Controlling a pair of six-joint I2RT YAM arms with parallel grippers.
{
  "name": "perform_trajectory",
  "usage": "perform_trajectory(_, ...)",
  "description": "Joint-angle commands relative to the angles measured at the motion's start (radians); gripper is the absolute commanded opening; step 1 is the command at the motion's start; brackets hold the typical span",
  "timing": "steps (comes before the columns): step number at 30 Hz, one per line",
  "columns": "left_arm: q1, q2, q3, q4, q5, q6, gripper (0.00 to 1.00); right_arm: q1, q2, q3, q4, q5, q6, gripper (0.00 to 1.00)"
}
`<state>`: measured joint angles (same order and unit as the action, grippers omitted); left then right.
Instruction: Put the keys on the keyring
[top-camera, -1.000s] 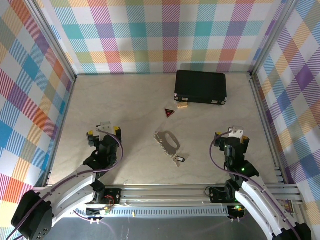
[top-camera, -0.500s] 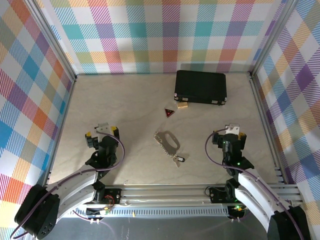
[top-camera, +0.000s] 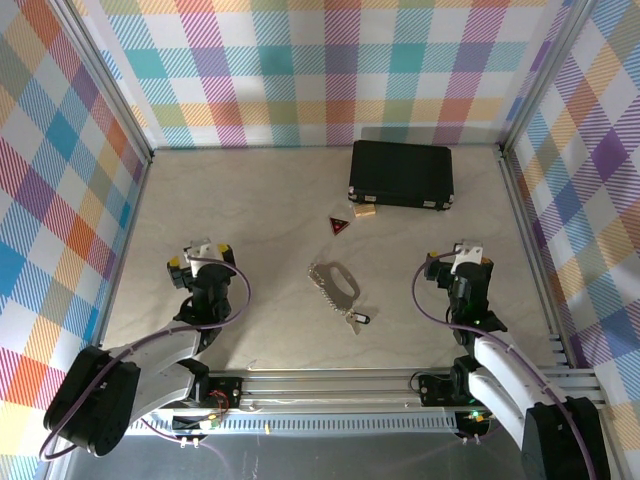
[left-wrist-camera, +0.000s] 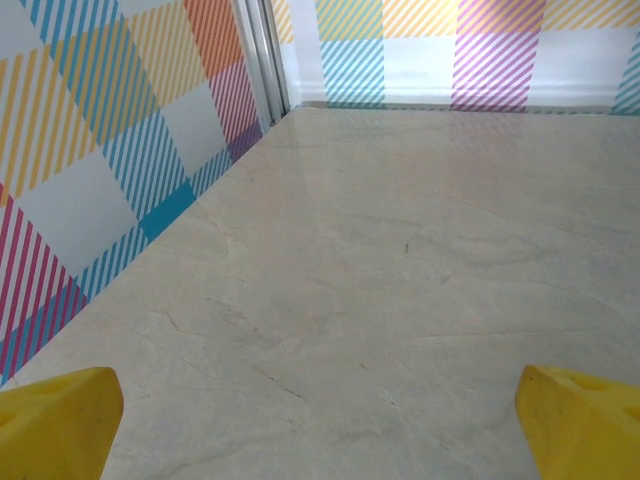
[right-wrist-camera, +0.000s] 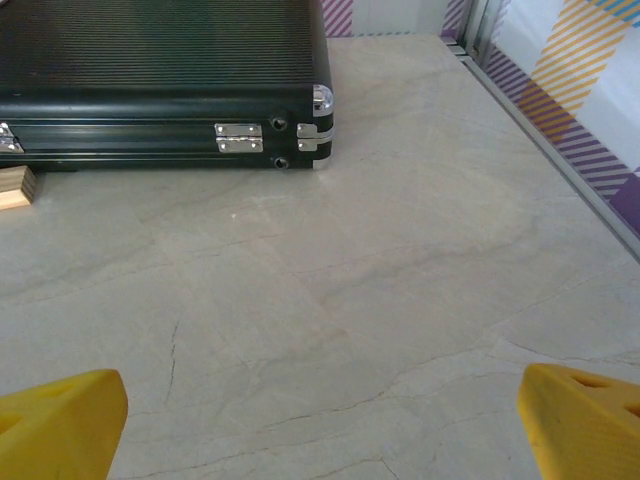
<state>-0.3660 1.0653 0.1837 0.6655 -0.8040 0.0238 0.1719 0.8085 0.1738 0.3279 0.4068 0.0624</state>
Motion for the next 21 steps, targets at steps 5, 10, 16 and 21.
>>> perform_trajectory(5,0.057,0.087,0.006,0.132,0.077,0.004,1.0,-0.047,0.093,0.008,0.142,-0.077,0.001,0.99)
perform_trajectory(10,0.069,0.167,0.032,0.191,0.077,0.008,1.0,-0.071,0.161,0.017,0.213,-0.108,0.002,0.99)
perform_trajectory(16,0.09,0.262,0.059,0.276,0.105,0.014,1.0,-0.101,0.261,0.037,0.31,-0.146,0.0,0.99)
perform_trajectory(21,0.101,0.312,0.069,0.333,0.129,0.02,1.0,-0.118,0.338,0.055,0.395,-0.18,-0.007,0.99)
